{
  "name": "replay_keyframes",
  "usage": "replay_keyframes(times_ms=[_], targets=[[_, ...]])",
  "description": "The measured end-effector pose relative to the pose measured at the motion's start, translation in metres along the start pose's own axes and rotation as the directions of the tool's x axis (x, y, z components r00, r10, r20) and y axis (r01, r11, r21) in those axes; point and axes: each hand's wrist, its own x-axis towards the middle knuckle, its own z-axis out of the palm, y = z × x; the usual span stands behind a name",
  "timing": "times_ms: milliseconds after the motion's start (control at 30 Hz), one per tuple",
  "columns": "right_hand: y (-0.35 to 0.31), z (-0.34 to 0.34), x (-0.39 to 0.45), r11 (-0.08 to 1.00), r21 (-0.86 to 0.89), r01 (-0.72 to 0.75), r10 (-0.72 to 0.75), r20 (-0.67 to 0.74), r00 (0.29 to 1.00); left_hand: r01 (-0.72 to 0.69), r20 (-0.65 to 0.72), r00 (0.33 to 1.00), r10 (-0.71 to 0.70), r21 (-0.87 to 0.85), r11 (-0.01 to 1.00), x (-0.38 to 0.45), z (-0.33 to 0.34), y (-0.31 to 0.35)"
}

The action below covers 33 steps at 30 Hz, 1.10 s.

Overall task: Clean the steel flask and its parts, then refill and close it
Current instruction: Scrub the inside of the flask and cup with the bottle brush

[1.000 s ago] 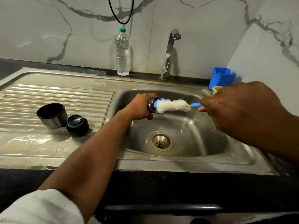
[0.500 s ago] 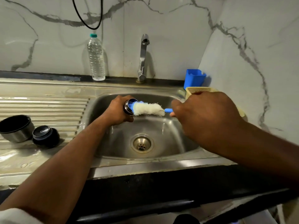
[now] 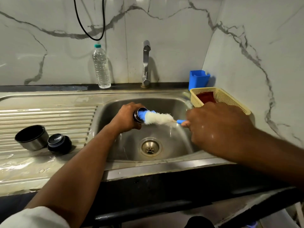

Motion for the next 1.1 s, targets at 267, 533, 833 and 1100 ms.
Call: replay_keyframes(times_ms=[267, 533, 833, 1100], targets=[[0.005, -0.006, -0.009, 0.956, -0.184, 0.228, -0.264, -0.206, 0.942, 0.163, -0.057, 0.983, -0.172, -0.139, 0.977, -0.006, -0.004, -0.012], [0.035, 0.031, 0.013, 0.989, -0.145, -0.017, -0.021, -0.259, 0.966, 0.325, -0.09, 0.924, -0.372, -0.329, 0.886, -0.005, -0.006, -0.012], [0.029, 0.113, 0.052, 0.797, 0.601, -0.061, -0.006, 0.109, 0.994, 0.41, -0.169, 0.839, -0.518, -0.43, 0.804, -0.007, -0.001, -0.025], [-0.003, 0.178, 0.11, 0.635, 0.766, -0.105, 0.075, 0.074, 0.994, 0.511, -0.153, 0.732, -0.664, -0.522, 0.683, 0.0, -0.002, -0.033]])
